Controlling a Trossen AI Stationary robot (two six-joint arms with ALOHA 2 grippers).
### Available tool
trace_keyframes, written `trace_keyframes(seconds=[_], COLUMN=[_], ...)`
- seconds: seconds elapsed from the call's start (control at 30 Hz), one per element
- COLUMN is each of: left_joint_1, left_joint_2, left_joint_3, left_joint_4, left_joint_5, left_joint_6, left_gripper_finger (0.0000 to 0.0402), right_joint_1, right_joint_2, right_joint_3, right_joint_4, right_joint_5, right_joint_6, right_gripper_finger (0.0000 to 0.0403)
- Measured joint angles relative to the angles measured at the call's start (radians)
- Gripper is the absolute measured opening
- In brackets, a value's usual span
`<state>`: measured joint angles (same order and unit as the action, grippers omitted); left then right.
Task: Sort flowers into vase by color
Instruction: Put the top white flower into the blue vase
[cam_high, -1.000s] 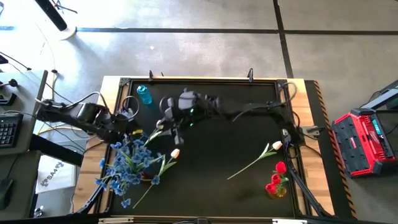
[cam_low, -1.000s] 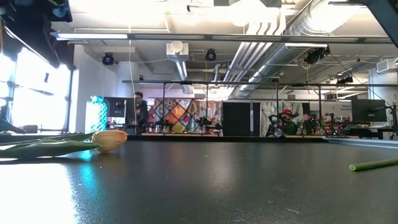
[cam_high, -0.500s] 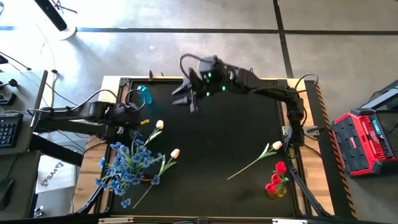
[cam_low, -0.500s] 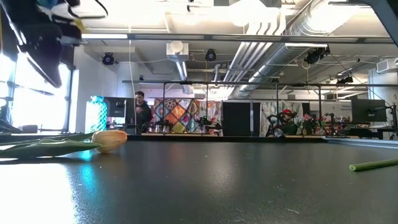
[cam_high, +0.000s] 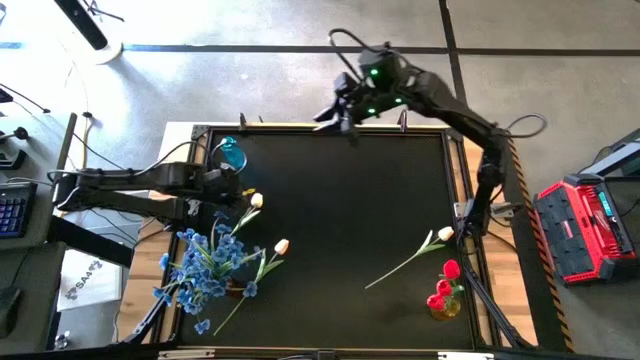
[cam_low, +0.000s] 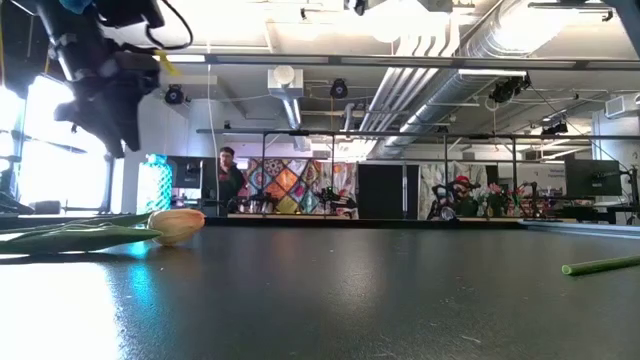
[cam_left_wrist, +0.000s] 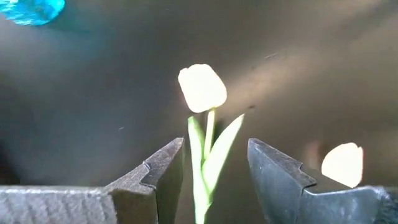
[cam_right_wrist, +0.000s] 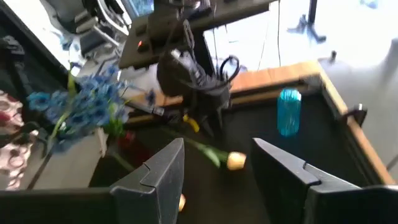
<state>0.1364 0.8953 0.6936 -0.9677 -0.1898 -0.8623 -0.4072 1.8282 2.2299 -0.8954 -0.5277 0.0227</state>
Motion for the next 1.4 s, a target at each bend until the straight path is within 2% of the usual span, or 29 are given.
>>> trace_keyframes(seconds=[0.17, 0.33, 0.6, 0.83, 1.1, 1.23, 1.4], left_joint_1=[0.000, 0.000, -0.001, 0.017, 0.066, 0.083, 0.088], left_joint_2=[0.097, 0.219, 0.374, 0.477, 0.582, 0.594, 0.554], left_joint_3=[0.000, 0.000, 0.000, -0.001, 0.002, 0.003, -0.002], left_joint_4=[0.114, 0.129, 0.135, 0.223, 0.229, 0.237, 0.253], left_joint_5=[-0.010, -0.065, 0.005, 0.098, 0.100, 0.114, 0.094], left_joint_6=[0.012, 0.070, 0.098, 0.149, 0.243, 0.245, 0.157], left_gripper_finger=[0.0165, 0.0165, 0.0165, 0.0165, 0.0165, 0.0143, 0.0076], right_joint_1=[-0.010, -0.010, -0.016, -0.047, -0.083, -0.087, -0.104], right_joint_2=[-0.089, -0.155, -0.208, -0.207, -0.207, -0.207, -0.207], right_joint_3=[0.000, 0.000, 0.001, 0.000, 0.000, 0.000, 0.000], right_joint_4=[-0.105, -0.133, -0.162, -0.140, -0.235, -0.265, -0.308], right_joint_5=[0.001, 0.015, 0.138, 0.188, 0.318, 0.318, 0.355], right_joint_6=[-0.002, 0.005, 0.023, 0.097, 0.137, 0.127, 0.052], right_gripper_finger=[0.0173, 0.0173, 0.0173, 0.0173, 0.0173, 0.0162, 0.0106])
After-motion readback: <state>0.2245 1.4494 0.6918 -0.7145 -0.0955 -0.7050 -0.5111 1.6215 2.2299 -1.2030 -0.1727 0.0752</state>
